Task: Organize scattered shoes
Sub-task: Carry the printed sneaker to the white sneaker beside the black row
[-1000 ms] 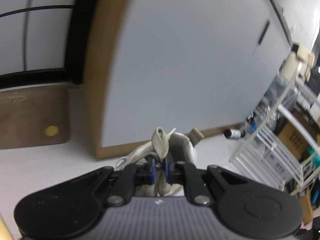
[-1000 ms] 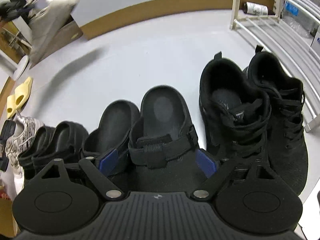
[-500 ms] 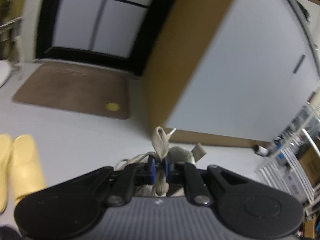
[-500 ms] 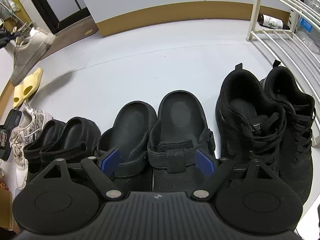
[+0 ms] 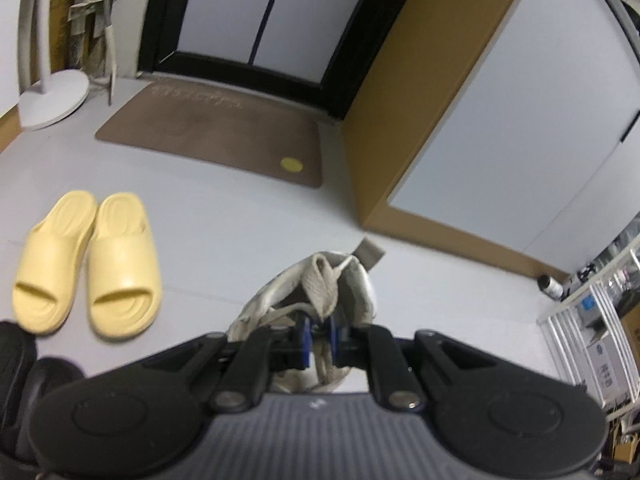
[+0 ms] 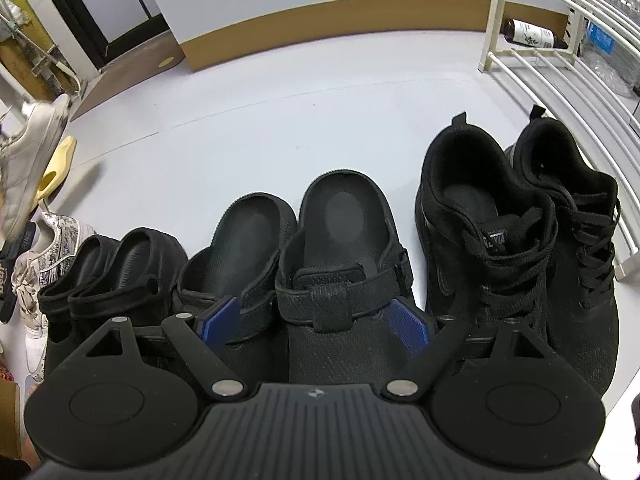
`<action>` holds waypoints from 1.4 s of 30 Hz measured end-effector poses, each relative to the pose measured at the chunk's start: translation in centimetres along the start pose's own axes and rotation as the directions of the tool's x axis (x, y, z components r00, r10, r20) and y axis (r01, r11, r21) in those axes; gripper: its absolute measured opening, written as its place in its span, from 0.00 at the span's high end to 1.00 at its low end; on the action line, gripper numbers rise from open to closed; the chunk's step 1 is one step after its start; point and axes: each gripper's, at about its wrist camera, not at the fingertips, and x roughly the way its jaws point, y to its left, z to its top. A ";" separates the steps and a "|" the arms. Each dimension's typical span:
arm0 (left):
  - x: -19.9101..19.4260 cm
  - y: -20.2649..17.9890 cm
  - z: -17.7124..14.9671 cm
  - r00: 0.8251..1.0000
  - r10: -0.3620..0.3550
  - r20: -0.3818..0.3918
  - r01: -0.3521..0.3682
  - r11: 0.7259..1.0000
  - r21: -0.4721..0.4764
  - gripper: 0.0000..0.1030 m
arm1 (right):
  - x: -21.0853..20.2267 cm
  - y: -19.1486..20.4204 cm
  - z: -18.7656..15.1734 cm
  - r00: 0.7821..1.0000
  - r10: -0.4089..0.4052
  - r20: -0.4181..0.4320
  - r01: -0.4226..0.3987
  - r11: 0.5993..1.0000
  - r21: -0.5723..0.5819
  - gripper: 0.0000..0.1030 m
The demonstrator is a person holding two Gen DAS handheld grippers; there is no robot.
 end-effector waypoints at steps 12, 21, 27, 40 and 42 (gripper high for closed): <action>-3.3 3.0 -4.8 0.990 0.078 -0.117 -0.081 0.997 -0.020 0.91 | 0.2 -0.2 -0.2 1.000 -0.008 -0.012 0.008 1.000 0.000 0.17; -3.7 5.0 -6.8 0.982 0.117 -0.146 -0.129 0.989 -0.078 0.91 | 0.4 -0.2 -0.3 1.000 -0.008 -0.018 0.008 1.000 -0.006 0.17; -4.2 5.0 -8.4 0.980 0.109 -0.167 -0.129 0.985 -0.114 0.91 | 0.4 -0.1 -0.3 1.000 -0.003 -0.020 0.003 1.000 -0.014 0.17; -7.3 5.4 -9.2 0.978 0.112 -0.177 -0.145 0.972 -0.184 0.91 | 0.3 -0.4 -0.4 1.000 0.013 -0.025 -0.013 1.000 0.009 0.17; -7.5 5.4 -9.2 0.978 0.111 -0.179 -0.143 0.973 -0.179 0.91 | 0.3 -0.3 -0.4 1.000 0.014 -0.025 -0.014 1.000 0.006 0.17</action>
